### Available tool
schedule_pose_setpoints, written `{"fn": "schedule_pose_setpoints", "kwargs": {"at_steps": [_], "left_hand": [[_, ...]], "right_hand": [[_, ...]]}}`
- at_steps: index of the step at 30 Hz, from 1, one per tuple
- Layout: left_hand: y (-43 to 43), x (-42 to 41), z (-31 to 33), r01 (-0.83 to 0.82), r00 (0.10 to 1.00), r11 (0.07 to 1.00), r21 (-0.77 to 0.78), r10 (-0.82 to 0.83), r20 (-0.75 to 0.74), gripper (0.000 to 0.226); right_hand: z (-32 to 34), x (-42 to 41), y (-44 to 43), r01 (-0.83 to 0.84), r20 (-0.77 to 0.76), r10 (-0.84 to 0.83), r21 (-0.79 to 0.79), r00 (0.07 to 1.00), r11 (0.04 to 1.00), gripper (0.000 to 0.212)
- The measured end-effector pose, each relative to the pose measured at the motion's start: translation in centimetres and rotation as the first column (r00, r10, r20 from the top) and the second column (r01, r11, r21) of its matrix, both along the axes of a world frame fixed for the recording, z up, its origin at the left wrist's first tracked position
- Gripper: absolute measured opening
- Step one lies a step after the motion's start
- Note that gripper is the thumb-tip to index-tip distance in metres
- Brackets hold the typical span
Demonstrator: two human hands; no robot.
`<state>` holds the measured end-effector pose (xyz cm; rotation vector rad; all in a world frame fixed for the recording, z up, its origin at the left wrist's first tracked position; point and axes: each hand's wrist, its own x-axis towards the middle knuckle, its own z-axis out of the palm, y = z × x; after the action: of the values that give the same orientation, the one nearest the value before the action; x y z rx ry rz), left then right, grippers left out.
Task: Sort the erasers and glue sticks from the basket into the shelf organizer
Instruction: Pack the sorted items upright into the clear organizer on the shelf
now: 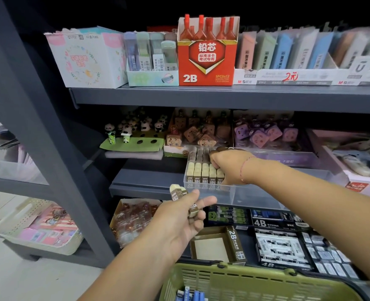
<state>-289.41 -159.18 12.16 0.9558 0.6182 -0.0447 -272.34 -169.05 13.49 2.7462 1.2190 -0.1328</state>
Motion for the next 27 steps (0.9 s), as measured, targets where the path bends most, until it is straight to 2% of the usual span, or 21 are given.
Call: {"fn": "schedule_pose_setpoints", "kwargs": {"at_steps": [4, 7, 11, 14, 17, 22, 24, 26, 27], "left_hand": [[0.0, -0.1, 0.1, 0.001, 1.000, 1.000, 0.001, -0.001, -0.002, 0.009], [0.1, -0.2, 0.2, 0.010, 1.000, 1.000, 0.005, -0.010, -0.003, 0.009], [0.1, -0.4, 0.3, 0.033, 0.999, 0.999, 0.018, -0.033, 0.008, 0.011], [0.0, -0.4, 0.4, 0.072, 0.997, 0.996, 0.049, -0.074, 0.037, 0.016], [-0.2, -0.5, 0.6, 0.115, 0.990, 0.991, 0.075, -0.120, 0.077, 0.013], [-0.2, -0.6, 0.8, 0.152, 0.974, 0.974, 0.167, -0.176, 0.142, 0.015], [0.1, -0.7, 0.9, 0.146, 0.973, 0.973, 0.180, -0.174, 0.152, 0.019], [0.6, -0.8, 0.9, 0.118, 0.983, 0.978, 0.174, -0.140, 0.118, 0.025], [0.9, -0.8, 0.8, 0.093, 0.991, 0.981, 0.171, -0.108, 0.080, 0.028]], "right_hand": [[-0.5, 0.1, -0.1, -0.020, 0.044, 0.018, 0.040, 0.999, 0.999, 0.035], [-0.4, 0.5, -0.4, 0.009, -0.063, -0.002, 0.111, 0.998, 0.994, 0.037], [1.4, -0.3, -1.7, 0.078, -0.226, 0.013, 0.391, 0.974, 0.917, 0.022], [2.8, -2.9, -2.1, 0.105, -0.404, 0.181, 0.591, 0.897, 0.800, 0.019], [3.2, -5.6, -1.7, 0.131, -0.596, 0.283, 0.555, 0.751, 0.822, 0.032], [2.8, -6.2, -0.7, 0.281, -0.753, 0.306, 0.539, 0.582, 0.794, 0.007], [3.1, -6.0, -0.4, 0.327, -0.787, 0.335, 0.544, 0.518, 0.773, 0.007], [3.6, -5.1, -0.2, 0.437, -0.785, 0.345, 0.586, 0.514, 0.682, 0.007], [3.8, -4.5, -0.1, 0.486, -0.760, 0.321, 0.621, 0.565, 0.615, 0.006]]}}
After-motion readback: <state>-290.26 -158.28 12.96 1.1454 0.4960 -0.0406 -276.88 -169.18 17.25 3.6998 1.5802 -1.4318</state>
